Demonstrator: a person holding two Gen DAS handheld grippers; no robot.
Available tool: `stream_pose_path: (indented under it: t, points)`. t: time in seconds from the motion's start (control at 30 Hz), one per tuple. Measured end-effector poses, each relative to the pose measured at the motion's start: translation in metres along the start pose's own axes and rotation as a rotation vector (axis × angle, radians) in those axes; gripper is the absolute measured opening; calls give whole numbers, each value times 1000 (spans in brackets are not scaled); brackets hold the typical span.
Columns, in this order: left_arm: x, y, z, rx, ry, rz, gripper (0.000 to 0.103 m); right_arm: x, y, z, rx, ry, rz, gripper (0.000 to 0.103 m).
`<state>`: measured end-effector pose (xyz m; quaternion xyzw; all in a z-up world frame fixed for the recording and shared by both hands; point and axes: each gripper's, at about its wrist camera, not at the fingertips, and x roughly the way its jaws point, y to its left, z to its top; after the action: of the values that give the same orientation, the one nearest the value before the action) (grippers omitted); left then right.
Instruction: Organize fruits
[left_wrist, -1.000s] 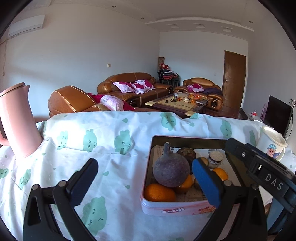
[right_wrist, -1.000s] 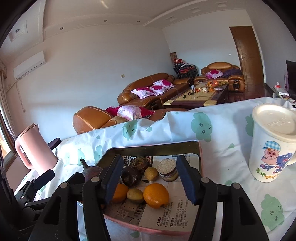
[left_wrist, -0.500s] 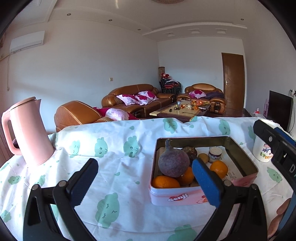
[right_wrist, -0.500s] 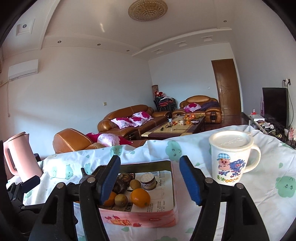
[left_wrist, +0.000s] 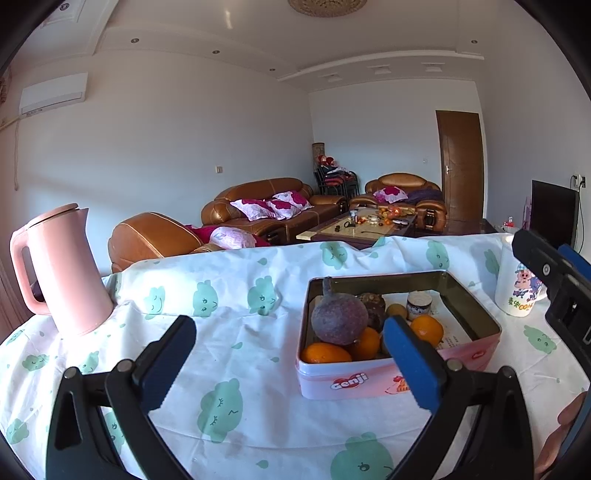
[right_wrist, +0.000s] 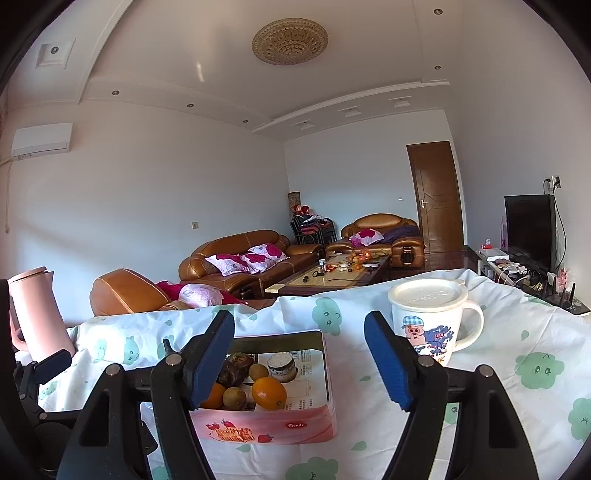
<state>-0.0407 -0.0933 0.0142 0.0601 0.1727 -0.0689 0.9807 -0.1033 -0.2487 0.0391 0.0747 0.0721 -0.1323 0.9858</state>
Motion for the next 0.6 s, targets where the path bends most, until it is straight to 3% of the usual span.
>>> stream_pose_path:
  t: [0.6]
  points:
    - [-1, 1, 0, -2, 10, -2, 103, -2, 2, 0, -7, 0, 0, 74]
